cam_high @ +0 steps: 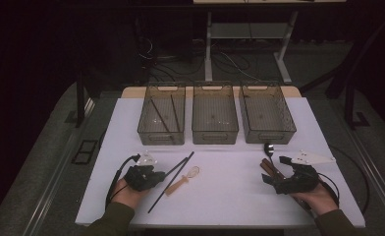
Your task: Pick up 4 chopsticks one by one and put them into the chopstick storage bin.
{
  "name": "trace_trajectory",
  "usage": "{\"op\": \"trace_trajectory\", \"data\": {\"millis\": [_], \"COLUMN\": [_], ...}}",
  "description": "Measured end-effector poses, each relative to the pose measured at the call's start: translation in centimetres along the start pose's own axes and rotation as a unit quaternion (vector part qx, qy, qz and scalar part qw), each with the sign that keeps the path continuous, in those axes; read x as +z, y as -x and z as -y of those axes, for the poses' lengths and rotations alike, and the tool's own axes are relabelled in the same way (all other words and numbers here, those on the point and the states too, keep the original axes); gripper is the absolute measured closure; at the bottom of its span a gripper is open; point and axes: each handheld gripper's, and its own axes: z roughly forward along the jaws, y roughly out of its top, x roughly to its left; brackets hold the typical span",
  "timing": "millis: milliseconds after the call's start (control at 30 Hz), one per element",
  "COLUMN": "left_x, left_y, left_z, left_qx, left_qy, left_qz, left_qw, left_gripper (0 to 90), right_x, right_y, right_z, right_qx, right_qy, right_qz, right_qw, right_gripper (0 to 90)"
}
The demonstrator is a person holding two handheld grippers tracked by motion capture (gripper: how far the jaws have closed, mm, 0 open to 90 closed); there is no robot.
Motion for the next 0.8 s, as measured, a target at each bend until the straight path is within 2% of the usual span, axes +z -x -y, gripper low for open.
{"op": "trace_trajectory", "data": {"millis": [333,533,600,633,800], "left_x": [-0.7,-0.9,-1.1,-1.1,-1.5], "left_y": [-0.2,-0.2,-0.1,-0.2,-0.3], "left_z": [-0.5,-0.8,-0.9,-0.9,-1.2], "left_qx": [0.011,0.018,0.012,0.018,0.015], "left_qy": [-0.002,-0.004,0.000,0.000,0.008], "left_qz": [-0.010,0.000,0.000,0.001,0.003], "left_qw": [0.9999,0.9998,0.9999,0.9998,0.9999], "left_gripper": [85.8,85.8,85.8,85.8,85.8], "right_x": [0.0,0.0,-0.1,-0.1,0.0], "right_y": [-0.1,-0.1,-0.1,-0.1,-0.1], "right_z": [0.0,-0.1,-0.1,-0.1,-0.1], "right_qx": [-0.002,-0.003,-0.003,-0.003,-0.002], "right_qy": [0.000,0.003,0.004,0.004,0.006], "right_qz": [0.000,-0.003,-0.003,-0.003,-0.003], "right_qw": [1.0000,1.0000,1.0000,1.0000,1.0000], "right_gripper": [2.5,2.5,2.5,2.5,2.5]}}
